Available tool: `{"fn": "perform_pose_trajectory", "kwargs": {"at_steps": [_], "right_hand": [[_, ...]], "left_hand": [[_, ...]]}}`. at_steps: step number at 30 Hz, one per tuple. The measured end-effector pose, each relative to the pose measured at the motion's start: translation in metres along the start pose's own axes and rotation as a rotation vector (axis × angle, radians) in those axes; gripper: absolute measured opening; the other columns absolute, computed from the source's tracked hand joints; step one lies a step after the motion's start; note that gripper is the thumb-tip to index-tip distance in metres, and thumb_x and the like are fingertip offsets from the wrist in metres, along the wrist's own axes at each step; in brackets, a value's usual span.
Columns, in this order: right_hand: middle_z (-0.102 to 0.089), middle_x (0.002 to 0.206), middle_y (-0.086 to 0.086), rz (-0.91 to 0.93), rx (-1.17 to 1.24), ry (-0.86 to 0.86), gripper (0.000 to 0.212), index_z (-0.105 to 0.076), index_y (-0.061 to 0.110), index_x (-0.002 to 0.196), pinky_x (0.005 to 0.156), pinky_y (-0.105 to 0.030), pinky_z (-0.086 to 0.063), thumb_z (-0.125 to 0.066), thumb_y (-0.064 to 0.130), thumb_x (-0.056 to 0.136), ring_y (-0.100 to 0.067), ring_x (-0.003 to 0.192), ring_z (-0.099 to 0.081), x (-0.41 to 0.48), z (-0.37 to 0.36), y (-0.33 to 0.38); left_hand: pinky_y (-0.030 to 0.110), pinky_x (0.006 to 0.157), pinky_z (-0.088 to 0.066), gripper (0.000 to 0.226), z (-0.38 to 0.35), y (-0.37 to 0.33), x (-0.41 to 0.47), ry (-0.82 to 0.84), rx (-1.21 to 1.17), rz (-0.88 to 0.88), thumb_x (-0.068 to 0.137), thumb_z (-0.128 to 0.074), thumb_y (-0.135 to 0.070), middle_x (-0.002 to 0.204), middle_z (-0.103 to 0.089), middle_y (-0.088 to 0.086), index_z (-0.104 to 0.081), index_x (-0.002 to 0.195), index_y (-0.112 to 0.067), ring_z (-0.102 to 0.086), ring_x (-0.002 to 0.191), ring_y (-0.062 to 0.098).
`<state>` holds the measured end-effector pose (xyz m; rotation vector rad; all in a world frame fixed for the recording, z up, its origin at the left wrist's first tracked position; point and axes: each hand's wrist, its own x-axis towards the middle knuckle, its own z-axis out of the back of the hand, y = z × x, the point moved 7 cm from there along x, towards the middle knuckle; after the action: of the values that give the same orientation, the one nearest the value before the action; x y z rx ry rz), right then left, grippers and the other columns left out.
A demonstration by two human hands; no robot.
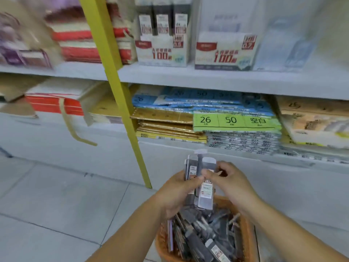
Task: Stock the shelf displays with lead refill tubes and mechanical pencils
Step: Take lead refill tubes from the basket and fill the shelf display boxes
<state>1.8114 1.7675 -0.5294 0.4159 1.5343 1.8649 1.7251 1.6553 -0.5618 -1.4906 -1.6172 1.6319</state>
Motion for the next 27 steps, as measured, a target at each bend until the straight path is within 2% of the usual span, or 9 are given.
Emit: {"fn": "perform_pose_trajectory", "kwargs": {"at_steps": [3,6,10,13,17,20,22,25,27], "right_hand": [[-0.055,0.076,-0.007,0.081,-0.062,0.104,0.026,-0.062,0.019,0.095,0.044,-0.015,-0.035,-0.075,0.035,0.081,-0.008,0.049,-0.048,-0.004,0.003,0.053],[-0.066,0.071,-0.009,0.164,0.010,0.133,0.033,-0.055,0.028,0.112,0.038,-0.023,-0.039,-0.073,0.023,0.085,-0.017,0.044,-0.056,-0.003,0.010,0.098],[-0.072,0.075,-0.013,0.216,0.148,0.155,0.022,-0.058,0.021,0.114,0.044,-0.027,-0.050,-0.062,0.019,0.093,-0.023,0.052,-0.064,0.006,0.018,0.141],[-0.074,0.083,-0.013,0.251,0.173,0.152,0.017,-0.061,0.020,0.113,0.053,-0.031,-0.055,-0.057,0.023,0.096,-0.025,0.060,-0.067,0.011,0.016,0.161],[-0.075,0.082,-0.009,0.344,0.122,0.109,0.015,-0.064,0.020,0.108,0.062,-0.031,-0.059,-0.057,0.023,0.095,-0.025,0.068,-0.071,0.013,0.012,0.195],[-0.075,0.083,-0.005,0.534,0.077,0.025,0.011,-0.066,0.022,0.102,0.062,-0.029,-0.060,-0.059,0.021,0.094,-0.024,0.070,-0.072,0.012,0.017,0.243],[-0.074,0.085,0.001,0.733,0.032,-0.051,0.008,-0.065,0.023,0.096,0.062,-0.025,-0.059,-0.059,0.019,0.094,-0.018,0.072,-0.072,0.006,0.021,0.289],[-0.071,0.087,0.012,0.993,-0.204,-0.167,0.007,-0.061,0.029,0.096,0.066,-0.026,-0.059,-0.059,0.023,0.094,-0.004,0.080,-0.070,0.005,0.014,0.350],[-0.068,0.086,0.013,1.057,-0.402,-0.215,0.005,-0.059,0.032,0.097,0.070,-0.032,-0.059,-0.058,0.028,0.094,-0.002,0.081,-0.067,0.015,-0.001,0.375]], "left_hand": [[0.043,0.093,-0.056,0.024,0.002,-0.042,-0.021,-0.016,0.060,-0.060,0.098,-0.062,-0.022,0.114,-0.075,0.011,-0.067,0.120,-0.016,-0.070,0.108,0.029],[0.037,0.084,-0.050,0.023,0.004,-0.079,-0.035,-0.056,0.085,-0.109,0.098,-0.061,-0.021,0.108,-0.077,0.008,-0.066,0.119,-0.016,-0.071,0.095,0.025],[0.039,0.081,-0.050,0.021,0.013,-0.123,-0.044,-0.166,0.125,-0.192,0.096,-0.065,-0.022,0.103,-0.078,0.005,-0.067,0.117,-0.023,-0.070,0.088,0.023],[0.052,0.094,-0.054,0.026,0.023,-0.149,-0.048,-0.218,0.104,-0.262,0.093,-0.068,-0.023,0.105,-0.077,0.005,-0.066,0.119,-0.027,-0.071,0.101,0.032],[0.042,0.076,-0.060,0.028,0.036,-0.176,-0.050,-0.246,0.000,-0.352,0.092,-0.070,-0.022,0.102,-0.078,0.003,-0.064,0.120,-0.025,-0.074,0.096,0.026],[0.044,0.075,-0.062,0.026,0.053,-0.198,-0.055,-0.318,-0.099,-0.421,0.094,-0.068,-0.022,0.097,-0.079,-0.001,-0.063,0.117,-0.032,-0.074,0.093,0.023],[0.031,0.063,-0.057,0.027,0.065,-0.213,-0.061,-0.318,-0.176,-0.467,0.097,-0.062,-0.023,0.100,-0.079,-0.002,-0.061,0.122,-0.032,-0.075,0.092,0.018],[0.031,0.074,-0.053,0.028,0.083,-0.228,-0.066,-0.314,-0.246,-0.511,0.099,-0.058,-0.026,0.105,-0.078,-0.002,-0.059,0.127,-0.027,-0.075,0.096,0.017],[0.030,0.070,-0.054,0.028,0.092,-0.233,-0.067,-0.321,-0.269,-0.524,0.098,-0.060,-0.026,0.104,-0.078,0.002,-0.062,0.126,-0.022,-0.075,0.095,0.019]]}}
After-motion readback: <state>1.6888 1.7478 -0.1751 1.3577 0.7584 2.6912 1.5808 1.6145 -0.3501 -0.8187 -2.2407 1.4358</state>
